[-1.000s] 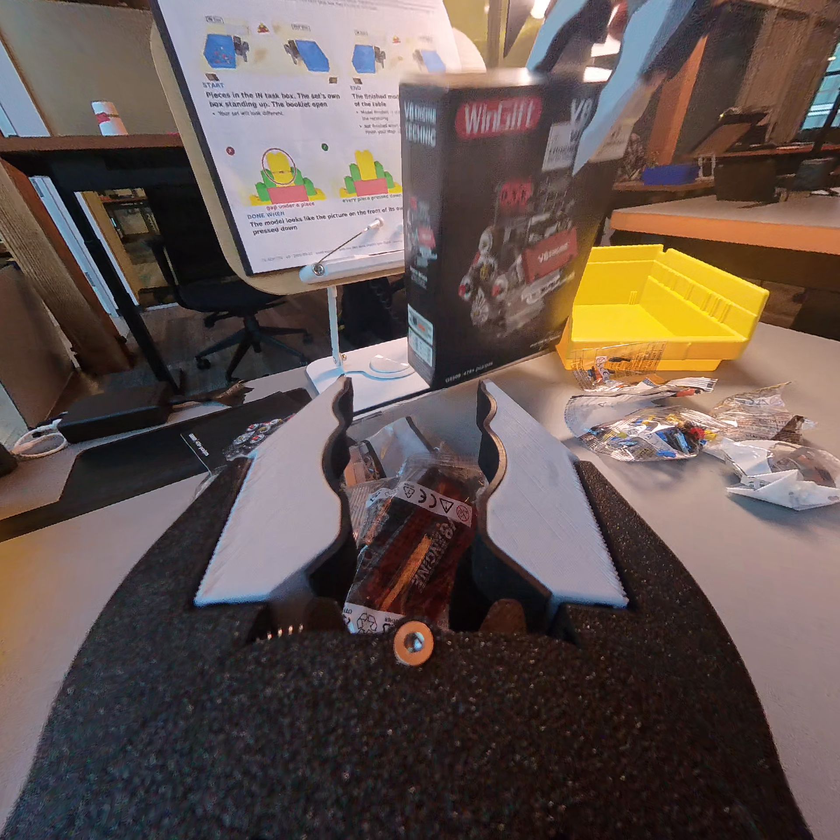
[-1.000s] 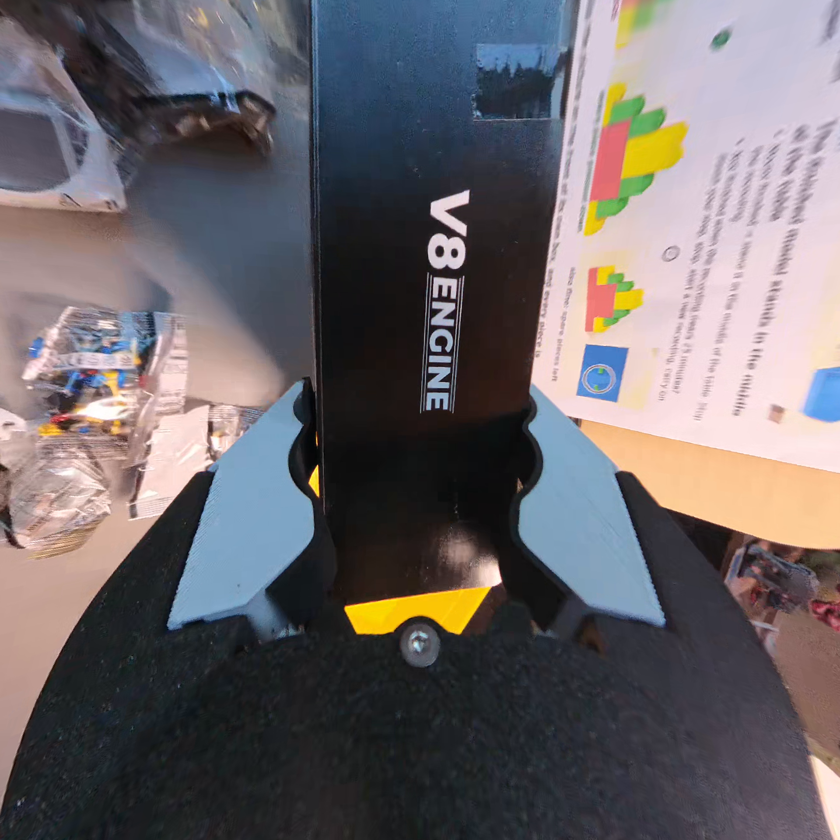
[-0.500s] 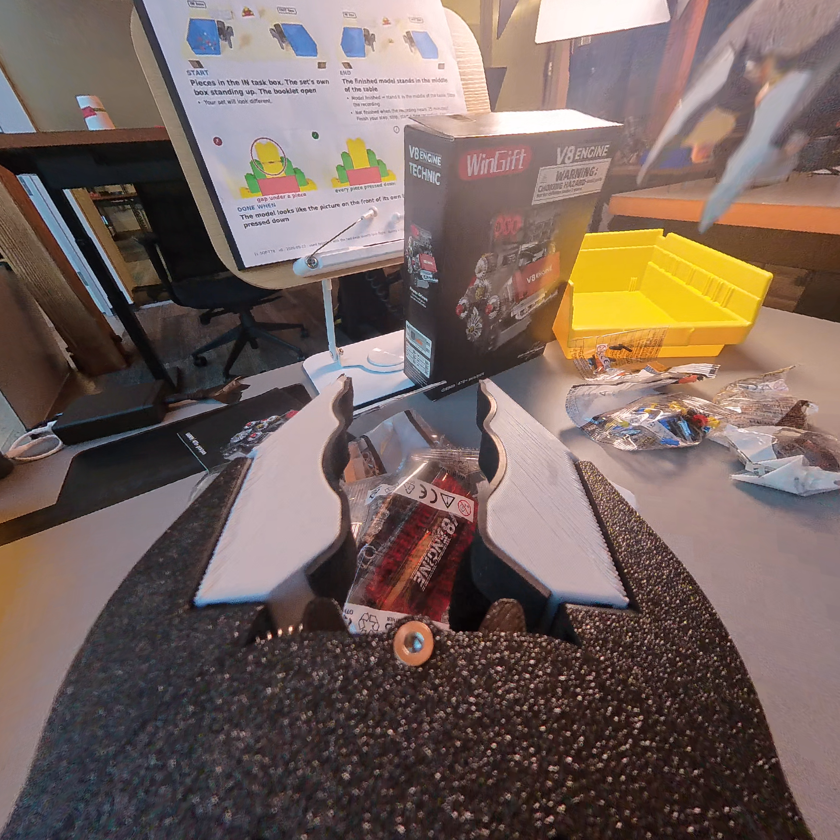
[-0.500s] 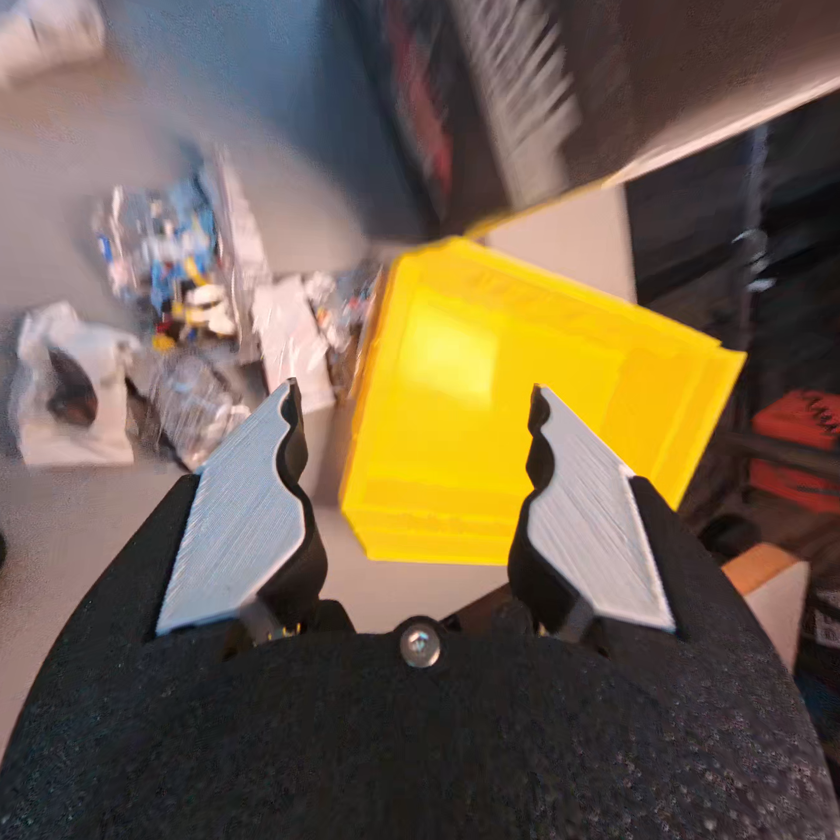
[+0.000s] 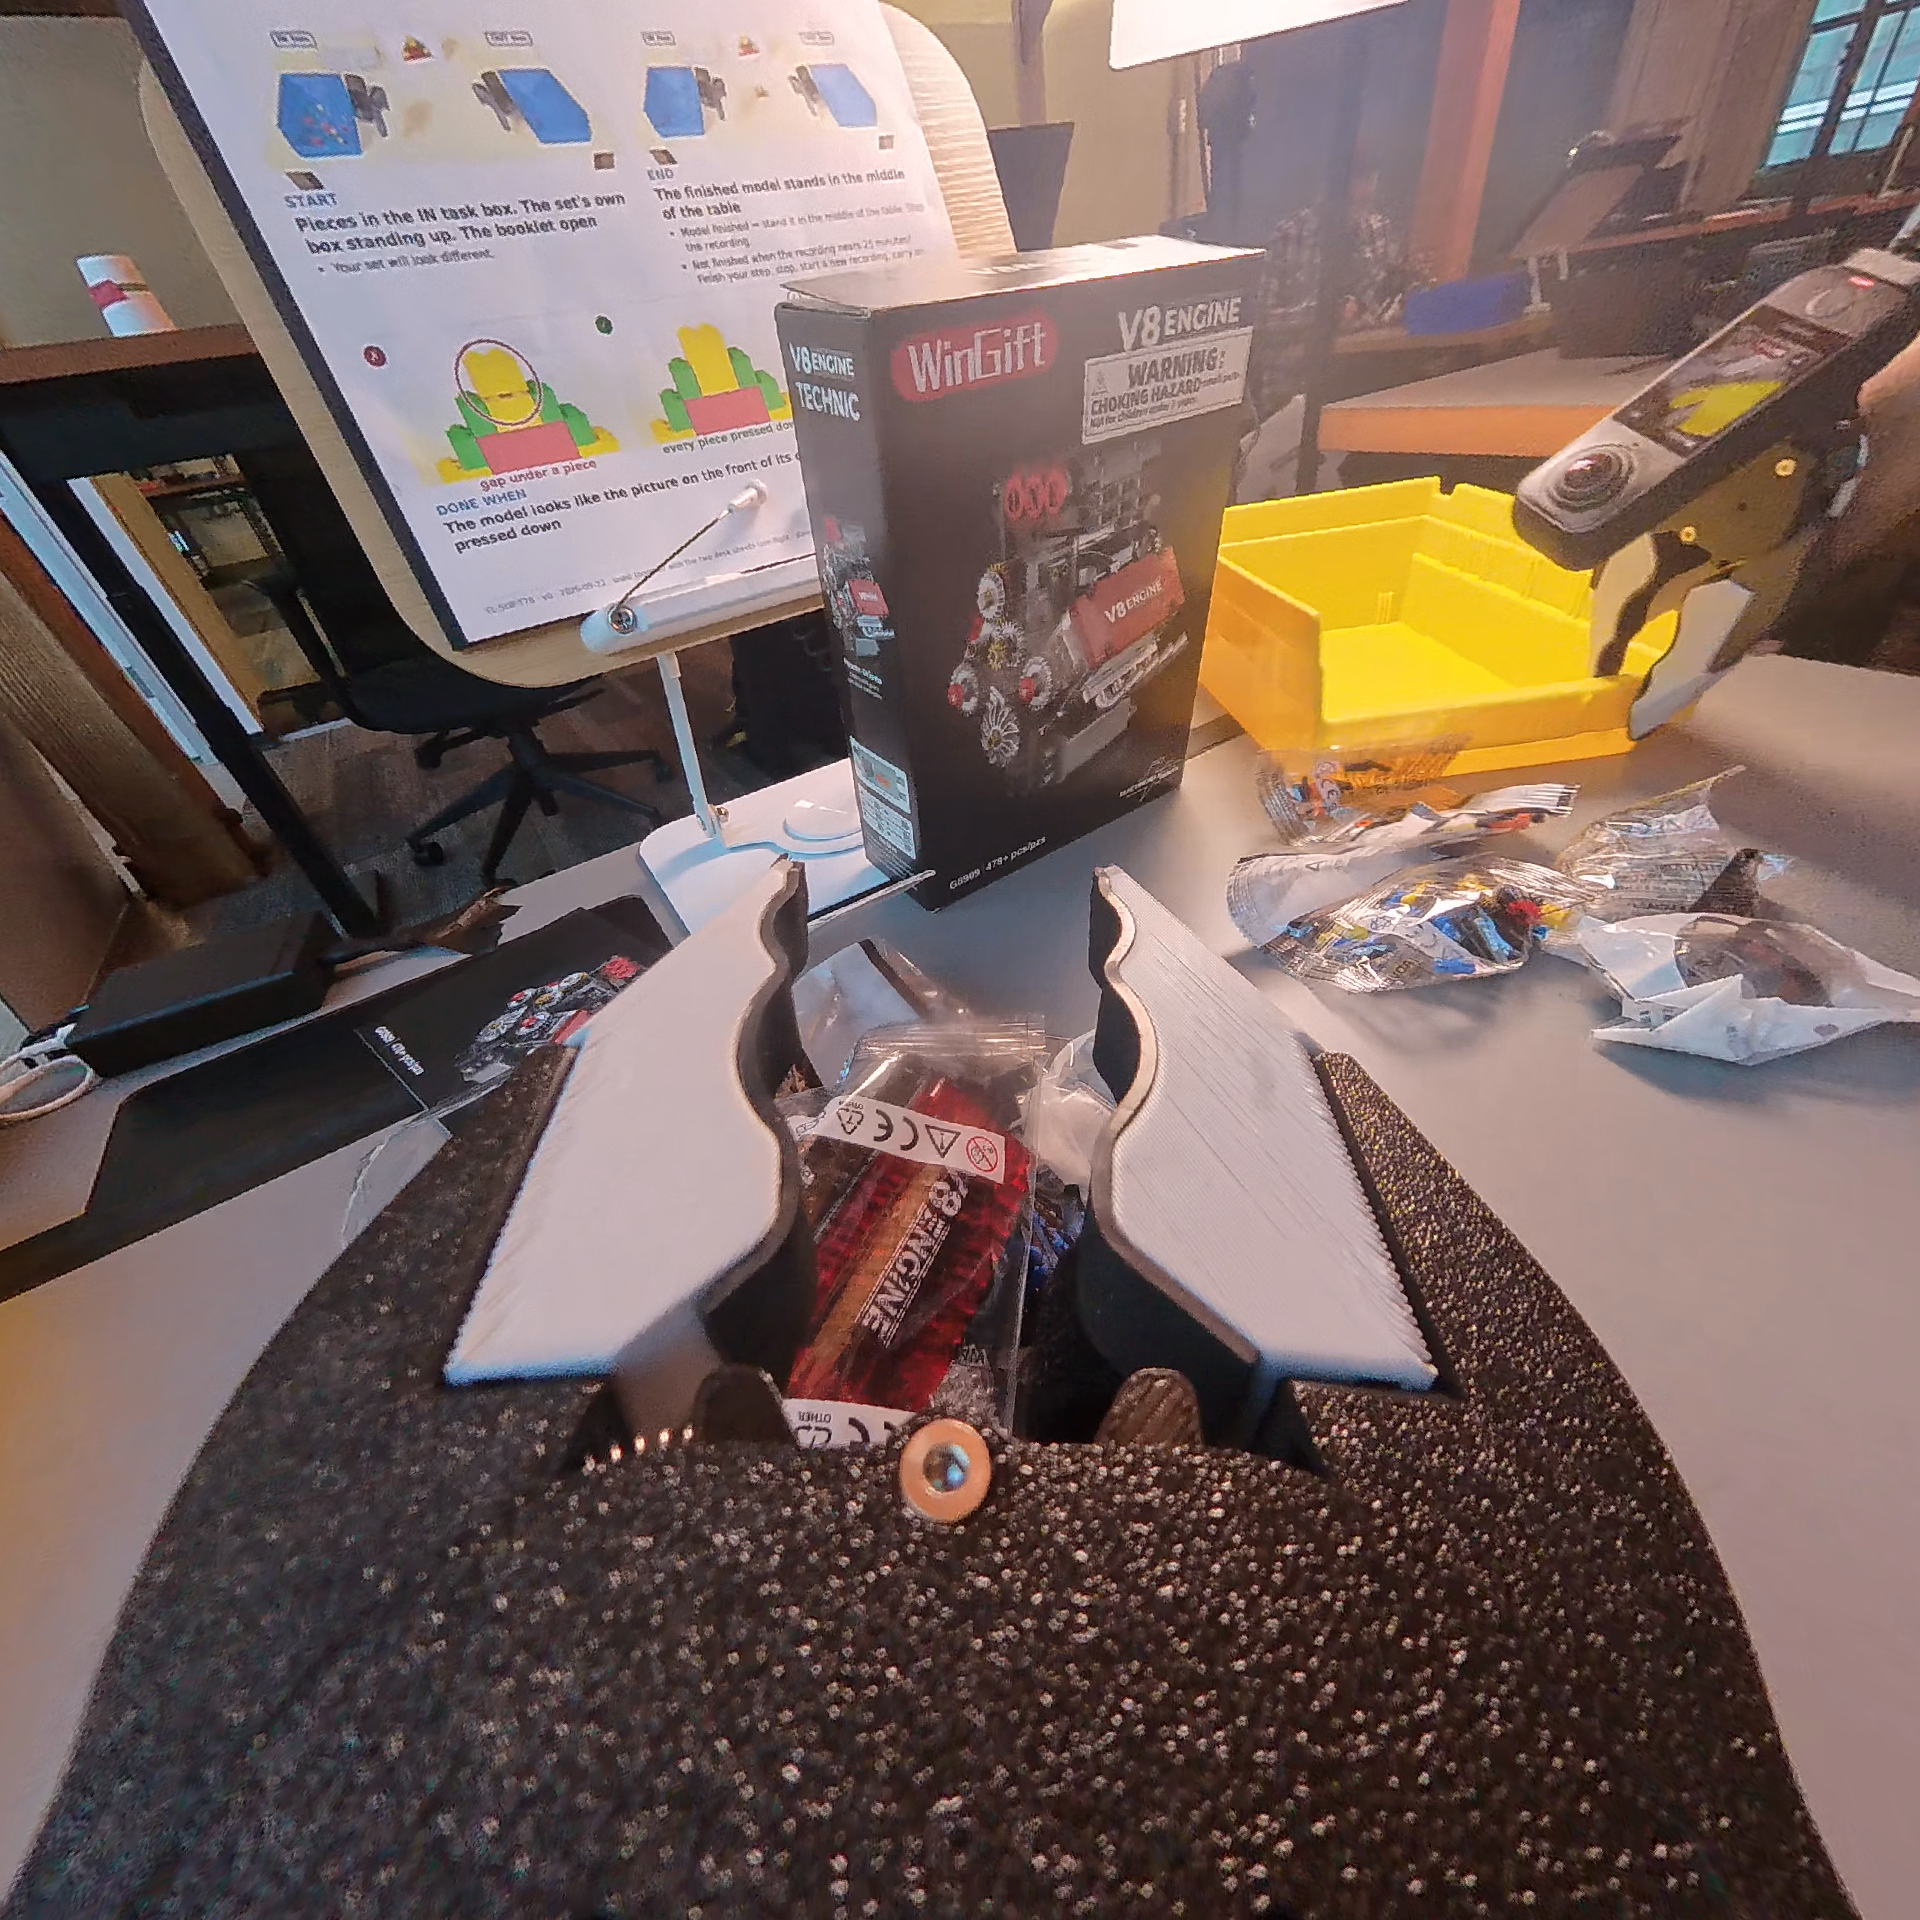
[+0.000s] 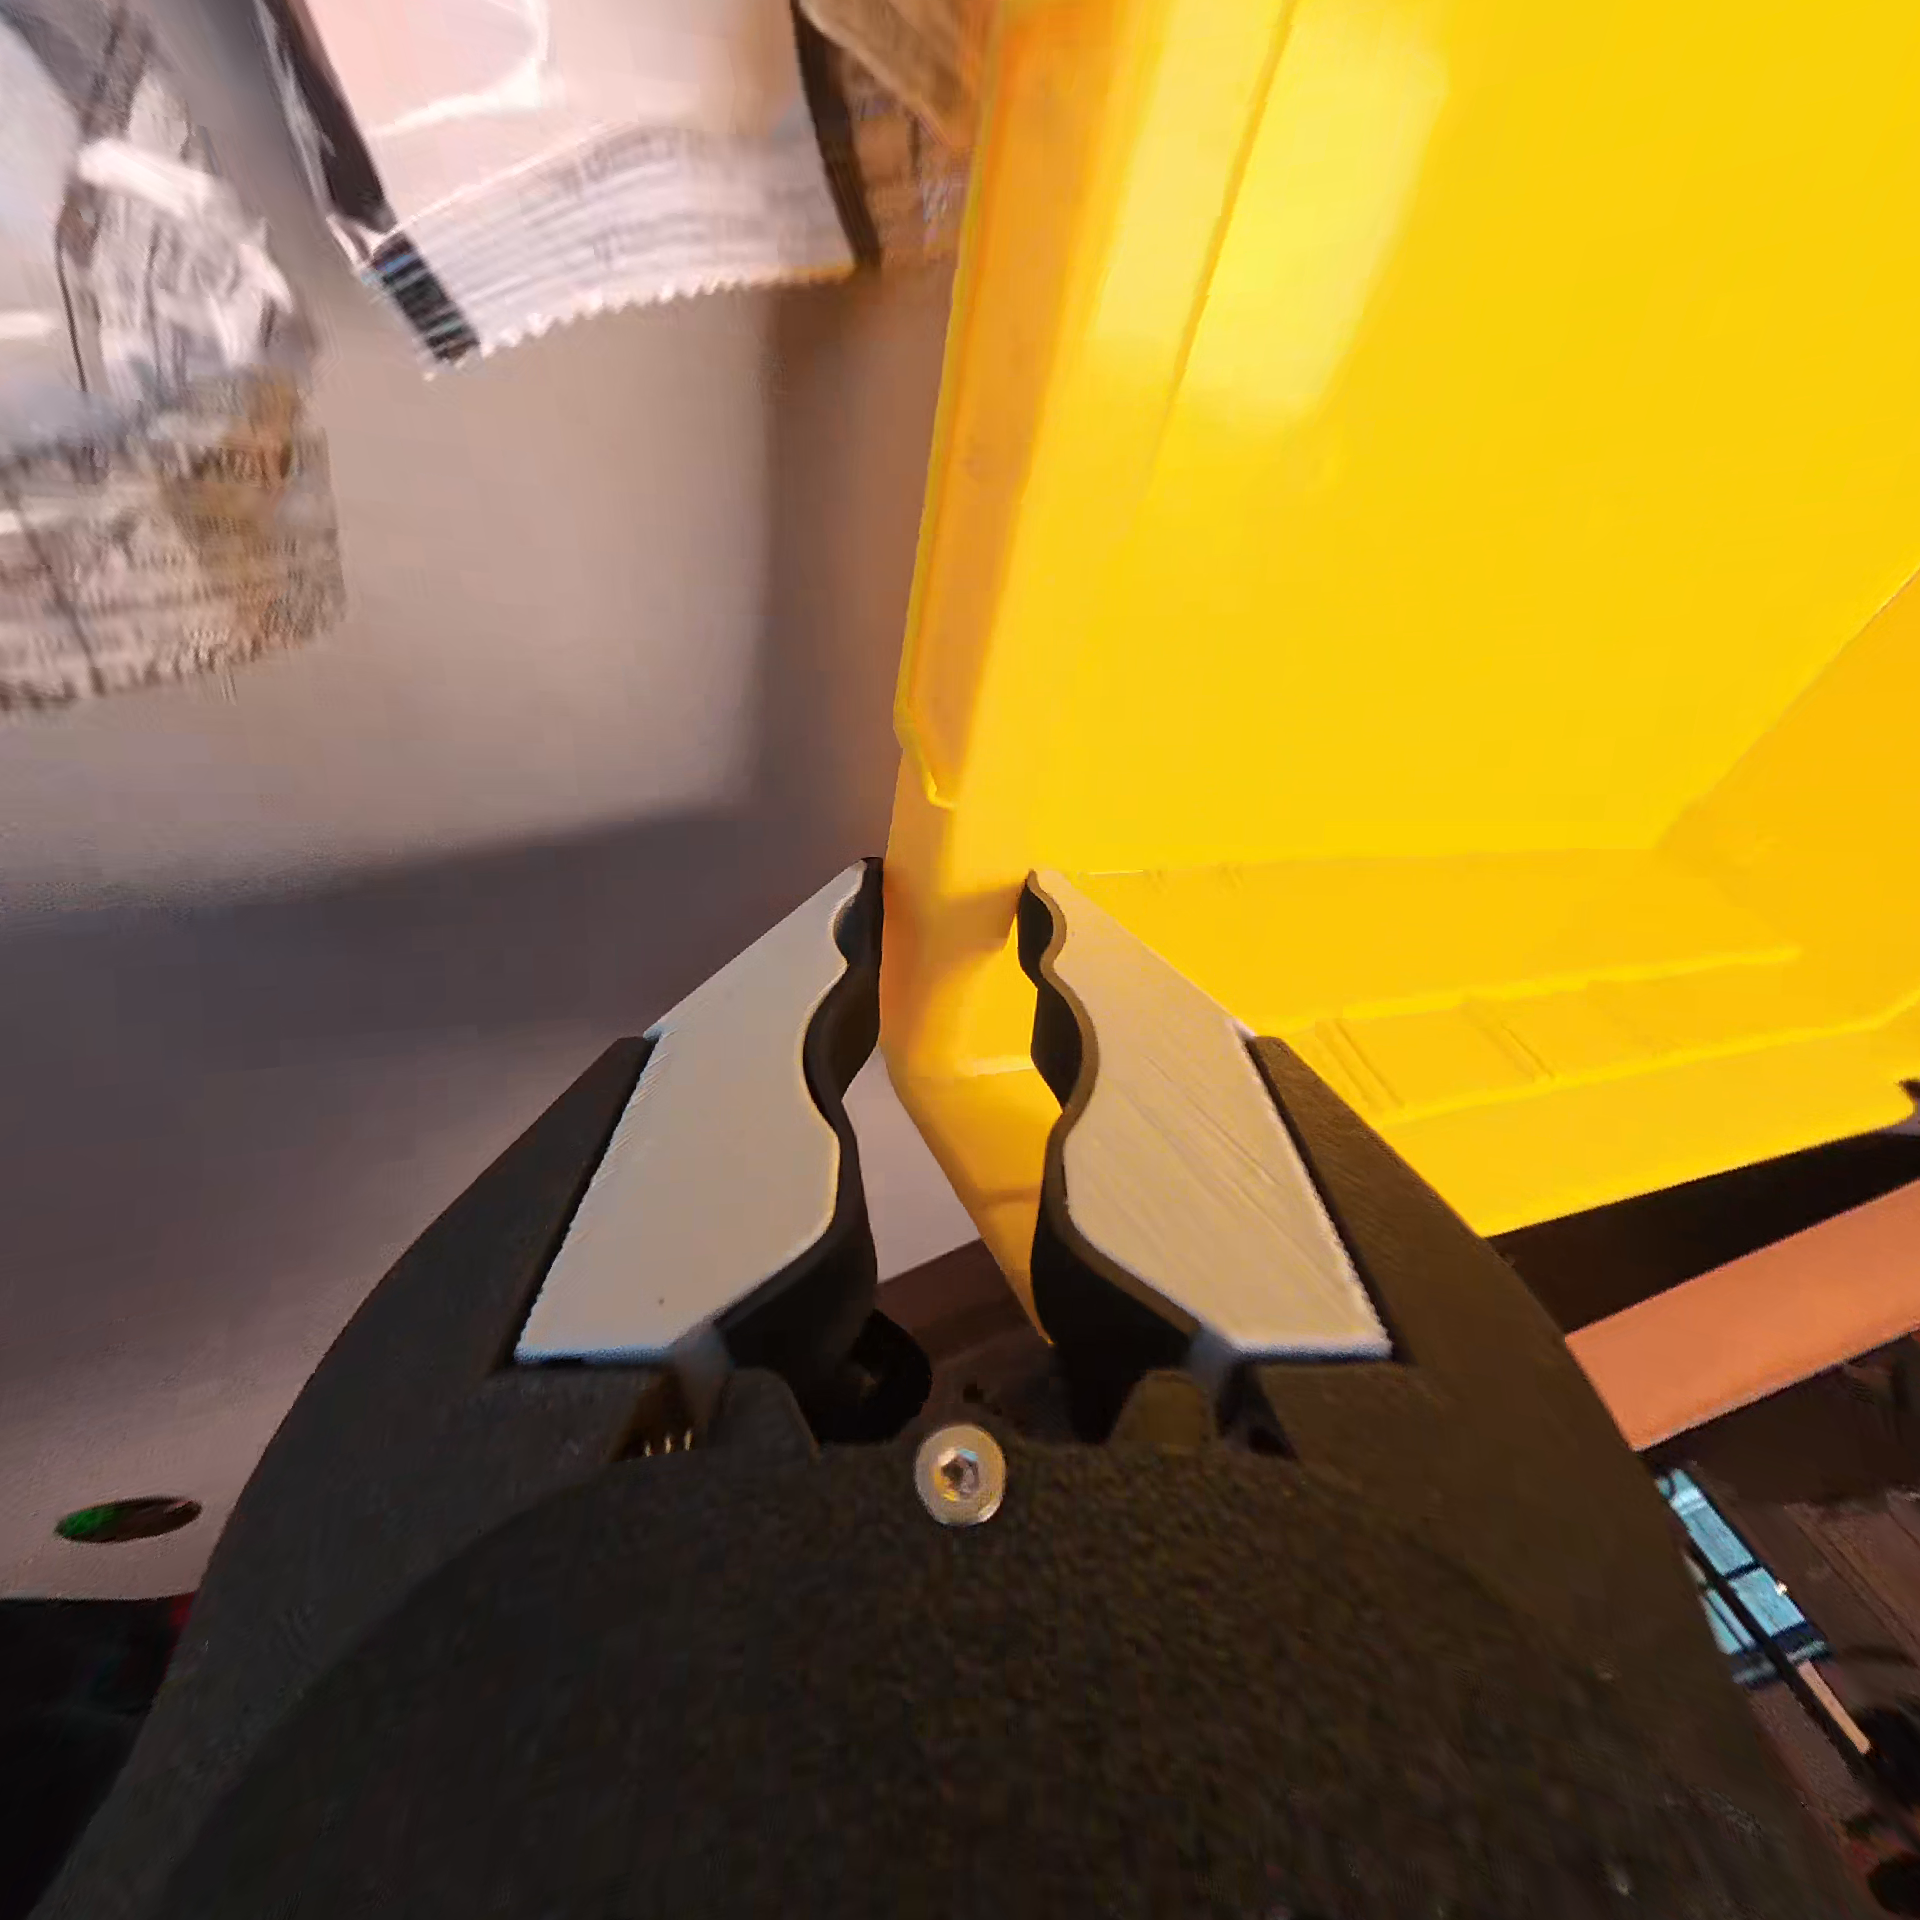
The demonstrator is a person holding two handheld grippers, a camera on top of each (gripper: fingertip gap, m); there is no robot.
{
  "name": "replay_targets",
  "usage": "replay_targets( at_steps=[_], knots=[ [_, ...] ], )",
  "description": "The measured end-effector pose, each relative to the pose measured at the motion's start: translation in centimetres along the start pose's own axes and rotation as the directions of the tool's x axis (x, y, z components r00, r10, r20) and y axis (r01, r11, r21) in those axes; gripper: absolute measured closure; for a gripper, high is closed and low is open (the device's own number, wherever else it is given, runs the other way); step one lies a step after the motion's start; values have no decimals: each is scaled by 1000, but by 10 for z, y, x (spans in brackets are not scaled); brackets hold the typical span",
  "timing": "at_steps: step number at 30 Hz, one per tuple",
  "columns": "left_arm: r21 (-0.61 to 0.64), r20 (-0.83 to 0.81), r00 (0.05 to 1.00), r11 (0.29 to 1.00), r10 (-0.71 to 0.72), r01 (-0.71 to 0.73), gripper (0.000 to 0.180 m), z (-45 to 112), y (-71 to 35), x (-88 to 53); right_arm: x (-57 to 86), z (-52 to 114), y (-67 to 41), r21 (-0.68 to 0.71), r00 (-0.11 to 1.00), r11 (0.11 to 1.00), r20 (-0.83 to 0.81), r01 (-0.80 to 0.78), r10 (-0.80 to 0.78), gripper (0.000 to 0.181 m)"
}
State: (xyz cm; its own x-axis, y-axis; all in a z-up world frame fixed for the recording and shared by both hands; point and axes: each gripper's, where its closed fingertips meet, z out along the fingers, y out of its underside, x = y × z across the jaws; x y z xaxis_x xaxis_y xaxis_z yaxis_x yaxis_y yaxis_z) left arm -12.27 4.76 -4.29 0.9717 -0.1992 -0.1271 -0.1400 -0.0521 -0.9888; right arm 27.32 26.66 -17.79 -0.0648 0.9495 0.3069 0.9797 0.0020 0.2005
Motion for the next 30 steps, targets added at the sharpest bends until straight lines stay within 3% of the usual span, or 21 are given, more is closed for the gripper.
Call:
replay_targets(
  at_steps=[7,12,13,16,20,25,30],
  knots=[
    [3,-24,1000,1000,-12,12,129,-2,-2,0,-83,-15,59,-16,998,1000,-58,-8,7,156],
    [-15,-44,998,999,-34,33,129,0,2,4,-132,-31,77,93,991,995,-126,-42,54,156],
    [-16,-50,998,999,-40,39,129,-1,1,5,-135,-40,72,165,988,985,-138,-44,67,151],
    [-13,-69,996,998,-61,60,129,-4,-3,8,-135,-90,45,409,986,903,-42,-130,161,114],
    [-19,-98,992,997,-82,80,128,-9,-1,15,-86,-180,-25,615,986,788,-117,-20,116,98],
    [-43,-119,991,998,-53,48,128,-14,12,20,24,-243,-133,573,934,794,-356,201,21,75],
    [-41,-117,993,999,-7,2,128,-9,26,19,114,-247,-229,473,925,846,-374,247,-61,51]
  ],
)
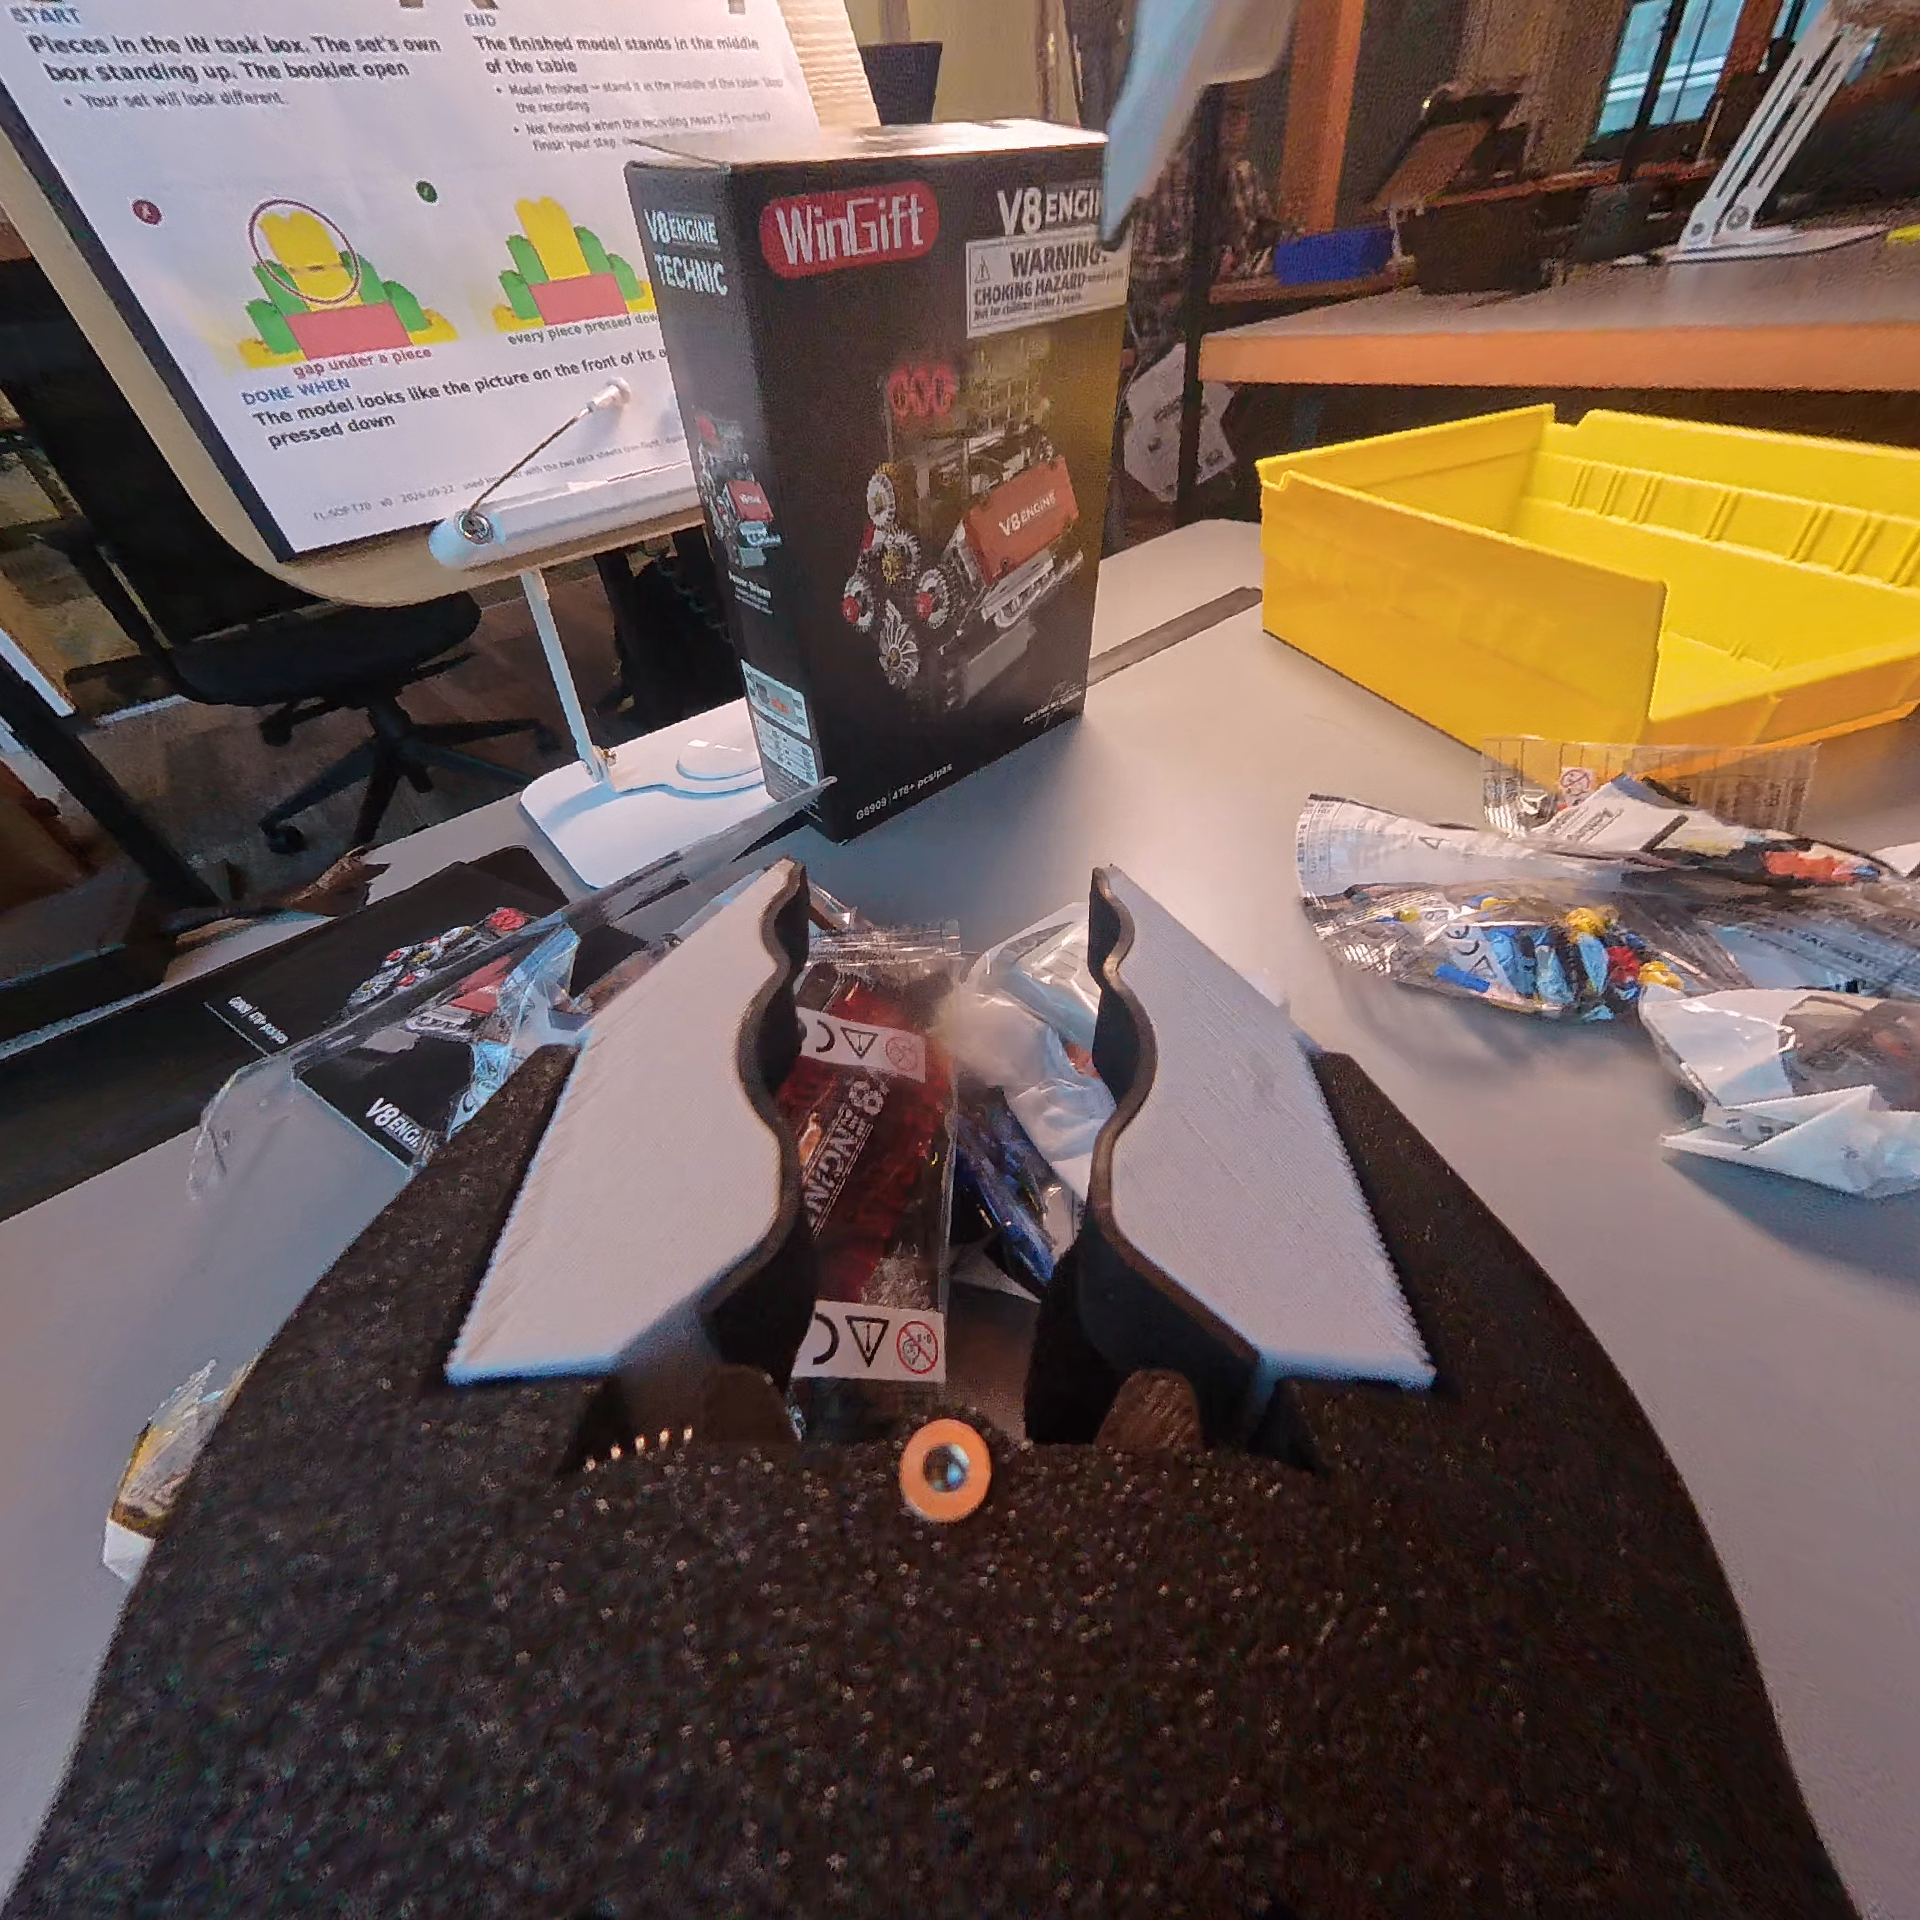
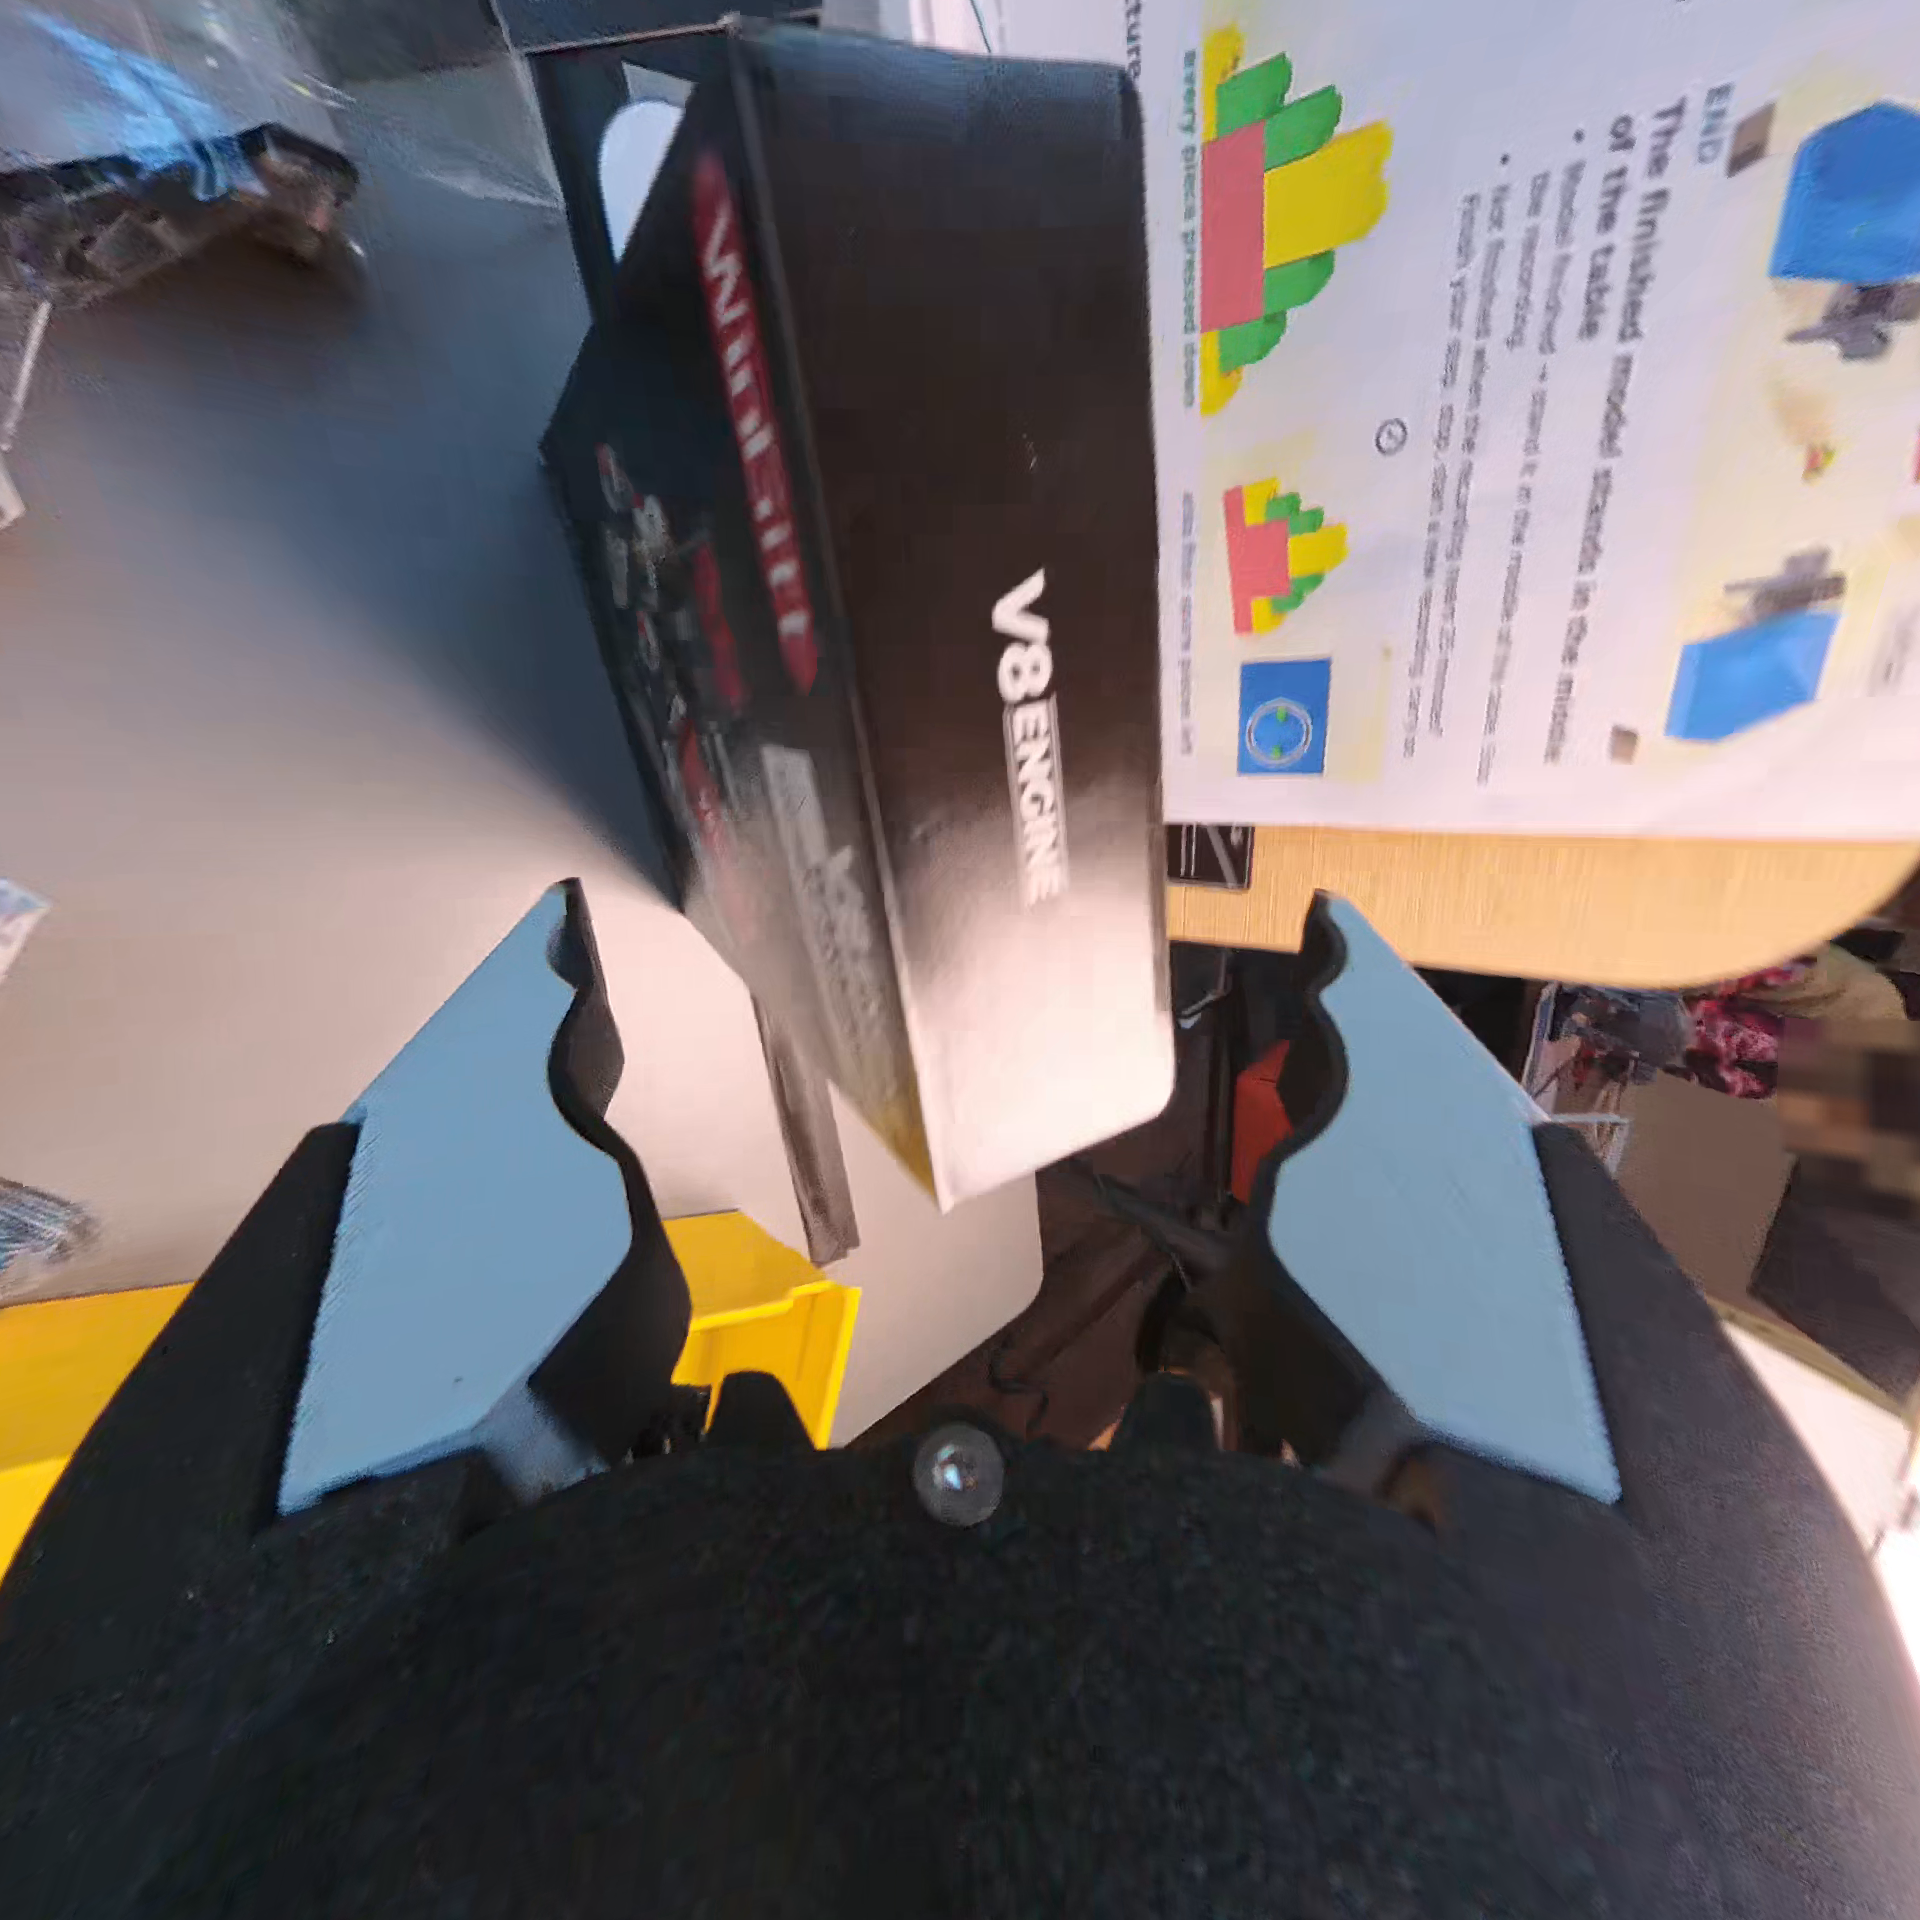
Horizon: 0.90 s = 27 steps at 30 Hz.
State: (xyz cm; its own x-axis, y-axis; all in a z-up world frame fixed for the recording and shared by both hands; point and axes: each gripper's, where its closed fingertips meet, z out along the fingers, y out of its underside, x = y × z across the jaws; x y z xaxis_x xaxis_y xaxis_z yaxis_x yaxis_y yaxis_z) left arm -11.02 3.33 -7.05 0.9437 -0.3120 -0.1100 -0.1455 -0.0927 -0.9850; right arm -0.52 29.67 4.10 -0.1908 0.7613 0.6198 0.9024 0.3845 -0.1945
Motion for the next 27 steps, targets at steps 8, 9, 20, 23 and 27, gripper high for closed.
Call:
replay_targets(
  at_steps=[8,9,20,23,27],
  knots=[
    [13,-14,1000,1000,-23,23,130,-2,6,-5,-3,53,4,-158,972,970,176,183,-155,92],
    [18,-17,999,999,-30,30,131,-2,5,-5,2,47,12,-164,972,969,179,182,-153,93],
    [13,-24,1000,1000,-19,20,132,0,7,0,80,-28,164,-452,980,870,105,196,-167,94],
    [17,-23,999,999,-30,30,132,0,6,-1,95,-14,204,-486,997,871,41,79,-67,95],
    [9,-28,999,999,-44,44,132,2,9,0,96,19,224,-454,991,887,63,-79,121,94]
  ],
)
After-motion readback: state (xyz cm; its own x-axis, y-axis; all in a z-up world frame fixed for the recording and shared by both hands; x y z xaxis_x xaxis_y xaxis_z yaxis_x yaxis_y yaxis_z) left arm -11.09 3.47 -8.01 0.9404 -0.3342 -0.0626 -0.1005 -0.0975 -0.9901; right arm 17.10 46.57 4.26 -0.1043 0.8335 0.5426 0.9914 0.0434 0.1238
